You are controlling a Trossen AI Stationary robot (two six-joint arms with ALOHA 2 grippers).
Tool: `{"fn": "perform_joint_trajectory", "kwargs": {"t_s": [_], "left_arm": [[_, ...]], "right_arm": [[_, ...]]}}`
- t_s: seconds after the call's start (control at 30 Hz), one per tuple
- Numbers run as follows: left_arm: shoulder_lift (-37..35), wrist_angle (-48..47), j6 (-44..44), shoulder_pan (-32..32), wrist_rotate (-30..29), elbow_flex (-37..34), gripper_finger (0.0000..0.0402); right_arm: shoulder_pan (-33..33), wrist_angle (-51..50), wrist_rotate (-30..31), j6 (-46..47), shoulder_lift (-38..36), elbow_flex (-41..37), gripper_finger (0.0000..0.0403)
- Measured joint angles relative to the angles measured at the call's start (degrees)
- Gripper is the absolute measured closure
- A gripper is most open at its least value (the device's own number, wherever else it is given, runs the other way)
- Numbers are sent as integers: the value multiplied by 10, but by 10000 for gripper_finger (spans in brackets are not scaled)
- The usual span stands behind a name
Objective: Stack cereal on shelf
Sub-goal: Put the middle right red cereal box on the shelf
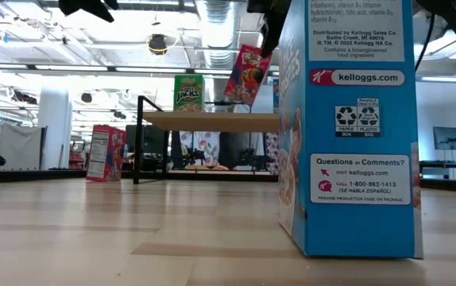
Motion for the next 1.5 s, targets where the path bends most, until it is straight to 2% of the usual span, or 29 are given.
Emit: {"fn": "perform_joint_trajectory", "kwargs": {"t_s": [0.27,0.87,1.03,1.3,1.5], "left_arm": [[0,0,0,0,0,0,226],[0,-1,-15,0,-1,0,226],[0,-1,-15,0,-1,0,226],[0,-1,-15,0,-1,0,226],[0,-1,-15,0,-1,0,226]], "right_arm": [[2,-16,-39,28,0,0,230],[18,3,-24,-2,0,-5,230],[28,12,3,-4,1,-15,226],[32,18,35,-5,20,-13,188],[32,17,51,-13,28,-15,179]]}}
